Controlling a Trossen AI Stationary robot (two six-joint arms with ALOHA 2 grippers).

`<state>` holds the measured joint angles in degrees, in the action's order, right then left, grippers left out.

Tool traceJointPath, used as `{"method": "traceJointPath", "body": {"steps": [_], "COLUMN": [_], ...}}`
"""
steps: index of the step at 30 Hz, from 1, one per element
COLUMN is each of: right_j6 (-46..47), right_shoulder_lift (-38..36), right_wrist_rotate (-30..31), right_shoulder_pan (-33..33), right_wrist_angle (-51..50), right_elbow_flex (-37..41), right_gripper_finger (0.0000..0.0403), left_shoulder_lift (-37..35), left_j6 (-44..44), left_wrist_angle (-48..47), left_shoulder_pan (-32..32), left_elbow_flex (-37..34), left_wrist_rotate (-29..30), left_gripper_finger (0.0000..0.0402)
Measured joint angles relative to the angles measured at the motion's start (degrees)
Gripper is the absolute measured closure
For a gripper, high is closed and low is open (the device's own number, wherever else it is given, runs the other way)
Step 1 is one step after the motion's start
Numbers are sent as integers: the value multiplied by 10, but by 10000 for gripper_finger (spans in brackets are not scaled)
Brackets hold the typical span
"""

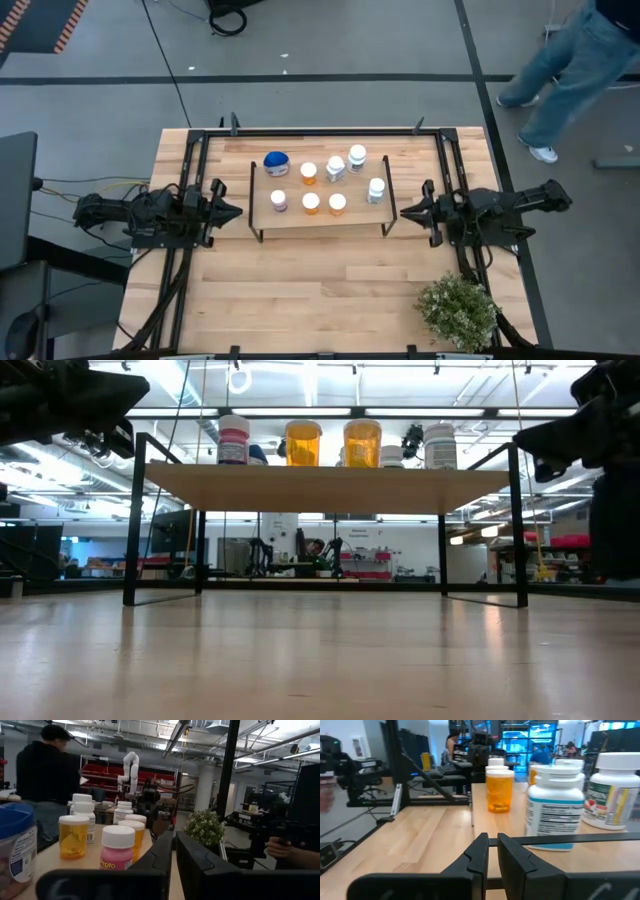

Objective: Pick and place medicine bottles onto shelf by color
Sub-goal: Return to Home Position

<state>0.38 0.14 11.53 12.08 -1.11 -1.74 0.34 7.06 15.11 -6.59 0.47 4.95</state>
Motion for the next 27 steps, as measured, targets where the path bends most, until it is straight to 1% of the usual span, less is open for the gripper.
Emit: {"method": "traceJointPath", "body": {"steps": [6,10,13,18,27], "right_j6": [-16,4,1,8,11], "right_shoulder_lift": [1,9,10,10,10], "right_wrist_rotate": [12,10,10,10,9], "right_shoulder_pan": [-4,-3,-4,-4,-4], "right_wrist_angle": [2,3,17,79,254], "right_elbow_flex": [-5,-5,-5,-5,-5], "right_gripper_finger": [357,357,356,356,356], "left_shoulder_lift": [0,0,0,0,0], "left_j6": [-2,-2,-2,-2,-2], "left_wrist_angle": [0,0,0,0,0], "left_shoulder_pan": [0,0,0,0,0], "left_elbow_flex": [0,0,0,0,0], "left_wrist_rotate": [0,0,0,0,0], "left_gripper_finger": [378,374,368,367,378]}}
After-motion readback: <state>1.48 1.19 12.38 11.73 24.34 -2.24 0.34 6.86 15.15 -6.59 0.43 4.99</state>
